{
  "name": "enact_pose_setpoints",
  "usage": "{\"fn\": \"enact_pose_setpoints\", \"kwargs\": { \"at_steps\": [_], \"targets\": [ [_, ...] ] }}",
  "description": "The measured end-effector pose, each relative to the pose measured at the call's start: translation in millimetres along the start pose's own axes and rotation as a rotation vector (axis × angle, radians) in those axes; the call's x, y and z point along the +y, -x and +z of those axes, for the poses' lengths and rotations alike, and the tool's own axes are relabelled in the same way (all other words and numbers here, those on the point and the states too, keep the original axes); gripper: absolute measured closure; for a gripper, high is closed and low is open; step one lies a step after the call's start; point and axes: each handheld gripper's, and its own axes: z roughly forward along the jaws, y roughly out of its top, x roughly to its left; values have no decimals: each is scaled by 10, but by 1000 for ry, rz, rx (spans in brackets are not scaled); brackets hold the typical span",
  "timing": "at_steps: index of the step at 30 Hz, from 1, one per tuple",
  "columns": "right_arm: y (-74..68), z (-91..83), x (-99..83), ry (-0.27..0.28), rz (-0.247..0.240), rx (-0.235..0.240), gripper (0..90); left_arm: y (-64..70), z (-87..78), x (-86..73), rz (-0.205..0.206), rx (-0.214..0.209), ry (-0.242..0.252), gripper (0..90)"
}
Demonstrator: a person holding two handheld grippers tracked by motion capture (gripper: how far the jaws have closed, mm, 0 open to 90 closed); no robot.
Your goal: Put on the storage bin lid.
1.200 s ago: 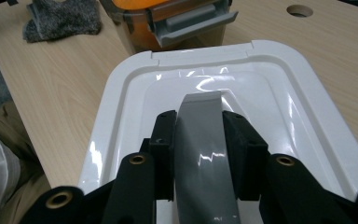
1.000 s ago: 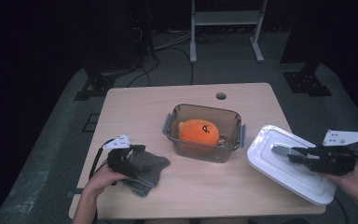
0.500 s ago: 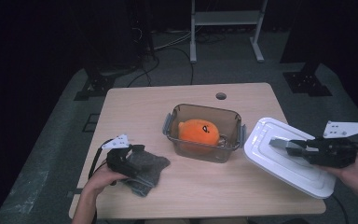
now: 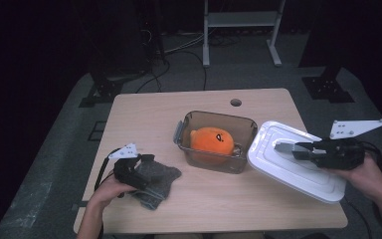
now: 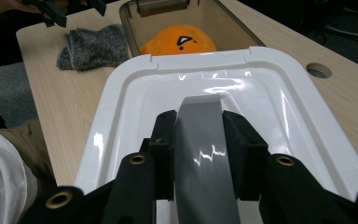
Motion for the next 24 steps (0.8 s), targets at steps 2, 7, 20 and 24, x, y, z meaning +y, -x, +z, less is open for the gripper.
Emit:
{"fn": "enact_pose_setpoints", "kwargs": {
  "at_steps": [2,7,20,24],
  "targets": [
    [4,38,36,2,-4,7,655,-1,-3,1,-1,2,3,24],
    [24,147,116,8,-8,26,655,4,-14,6,3,1,6,24],
    [64,403,354,26,-20,63,655,1,-15,0,3,1,5,24],
    [66,470,415,25,-25,71,655,-2,-22,1,1,1,9,24]
  ]
}}
